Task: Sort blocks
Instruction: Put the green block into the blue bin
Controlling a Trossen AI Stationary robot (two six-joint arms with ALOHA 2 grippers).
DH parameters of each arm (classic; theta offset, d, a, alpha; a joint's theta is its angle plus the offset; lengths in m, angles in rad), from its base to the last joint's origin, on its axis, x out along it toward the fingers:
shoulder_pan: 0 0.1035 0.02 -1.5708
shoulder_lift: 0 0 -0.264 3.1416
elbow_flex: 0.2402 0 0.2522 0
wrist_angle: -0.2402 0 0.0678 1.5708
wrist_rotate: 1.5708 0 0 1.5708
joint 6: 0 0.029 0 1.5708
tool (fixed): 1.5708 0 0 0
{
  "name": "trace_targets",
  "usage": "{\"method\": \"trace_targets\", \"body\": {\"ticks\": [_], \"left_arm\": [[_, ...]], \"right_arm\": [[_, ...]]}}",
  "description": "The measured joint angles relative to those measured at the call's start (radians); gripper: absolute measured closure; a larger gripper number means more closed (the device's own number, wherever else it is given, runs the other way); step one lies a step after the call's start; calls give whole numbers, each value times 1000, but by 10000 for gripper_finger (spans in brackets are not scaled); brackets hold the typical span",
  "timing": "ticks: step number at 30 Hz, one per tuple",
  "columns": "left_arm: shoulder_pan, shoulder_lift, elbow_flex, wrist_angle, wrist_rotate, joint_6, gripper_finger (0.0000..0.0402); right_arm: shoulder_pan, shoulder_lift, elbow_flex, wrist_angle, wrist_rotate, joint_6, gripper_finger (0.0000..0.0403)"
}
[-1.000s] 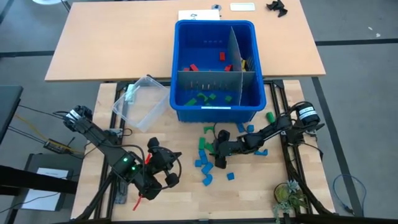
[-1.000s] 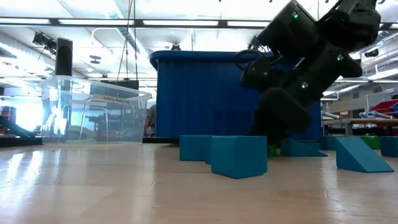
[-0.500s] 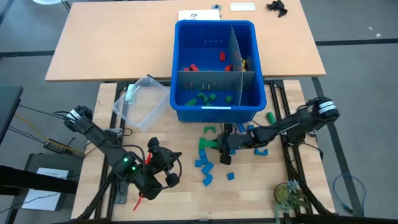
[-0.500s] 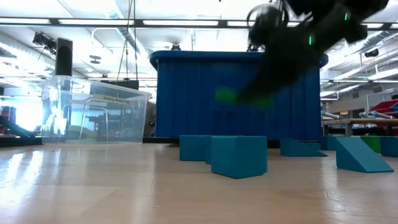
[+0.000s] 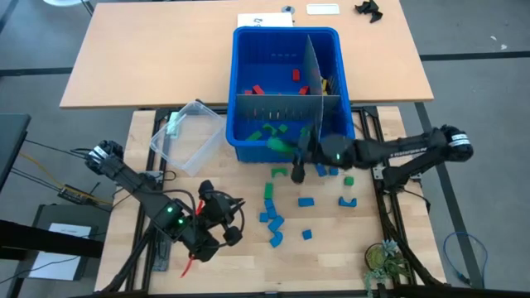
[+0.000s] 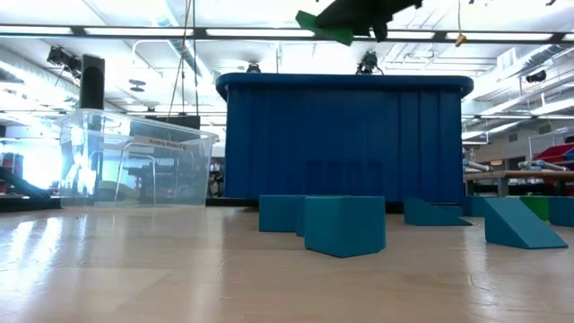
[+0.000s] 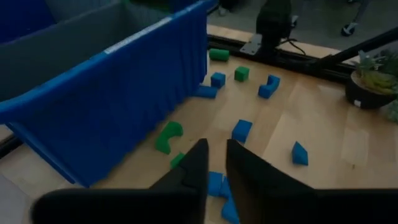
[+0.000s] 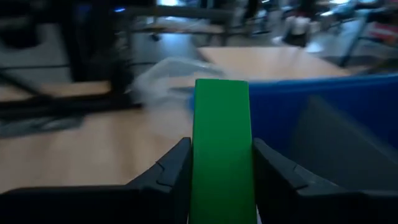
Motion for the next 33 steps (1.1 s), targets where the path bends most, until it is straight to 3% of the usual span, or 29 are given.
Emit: {"method": "trace_targets", "body": {"ticks": [7, 12, 20, 28, 33], "left_arm": [[61, -14, 0, -5, 19, 23, 243], [114, -22, 0, -6, 32, 23, 202], [186, 25, -47, 57, 55, 26, 192], [211, 48, -95, 142, 47, 30, 192], [217, 53, -129, 184, 92, 34, 192]], "right_arm": [[-188, 34, 67, -72, -18, -23, 275], [-264, 50, 64, -119, -35, -35, 275], [-314, 51, 64, -110, -104, -64, 230], [-325, 50, 64, -108, -111, -67, 255], [-259, 4, 64, -177, -114, -67, 234]]}}
